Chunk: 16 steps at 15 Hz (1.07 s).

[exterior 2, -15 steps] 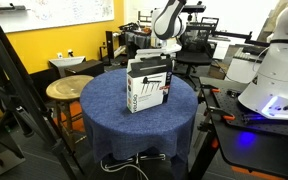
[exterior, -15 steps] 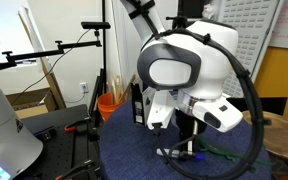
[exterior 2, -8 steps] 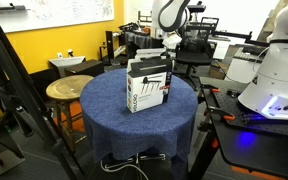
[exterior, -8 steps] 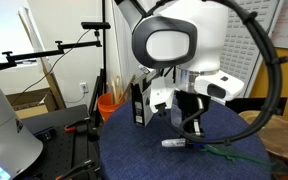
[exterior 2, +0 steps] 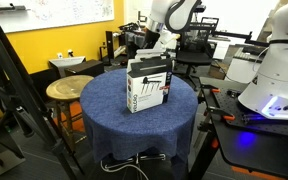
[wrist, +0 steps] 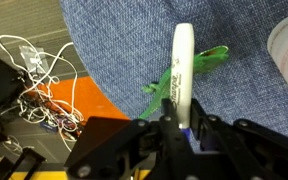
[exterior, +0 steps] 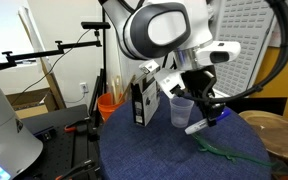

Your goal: Place the blue marker inside the clear cup

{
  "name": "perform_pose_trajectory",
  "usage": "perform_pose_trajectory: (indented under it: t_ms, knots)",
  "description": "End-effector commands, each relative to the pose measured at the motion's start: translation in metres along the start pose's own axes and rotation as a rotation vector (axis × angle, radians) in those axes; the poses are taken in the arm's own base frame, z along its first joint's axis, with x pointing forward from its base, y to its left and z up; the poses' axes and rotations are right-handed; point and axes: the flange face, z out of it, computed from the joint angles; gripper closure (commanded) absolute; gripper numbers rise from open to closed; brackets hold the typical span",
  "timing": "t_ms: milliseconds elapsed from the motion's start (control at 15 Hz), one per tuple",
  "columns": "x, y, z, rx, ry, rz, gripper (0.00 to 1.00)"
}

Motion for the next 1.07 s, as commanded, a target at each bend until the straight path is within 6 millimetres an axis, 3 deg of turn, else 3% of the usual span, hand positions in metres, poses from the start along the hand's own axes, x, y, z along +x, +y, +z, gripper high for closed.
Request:
perform_pose_trajectory:
  t_ms: [0,467,1000]
  knots:
    - [0.006,-0.02,-0.016,0.002,0.109,-0.047,0.95]
    - [0.027,-0.063,-0.051,0.054,0.267,-0.103,0.95]
    - [0.007,-0.112,-0.063,0.189,0.338,-0.139,0.95]
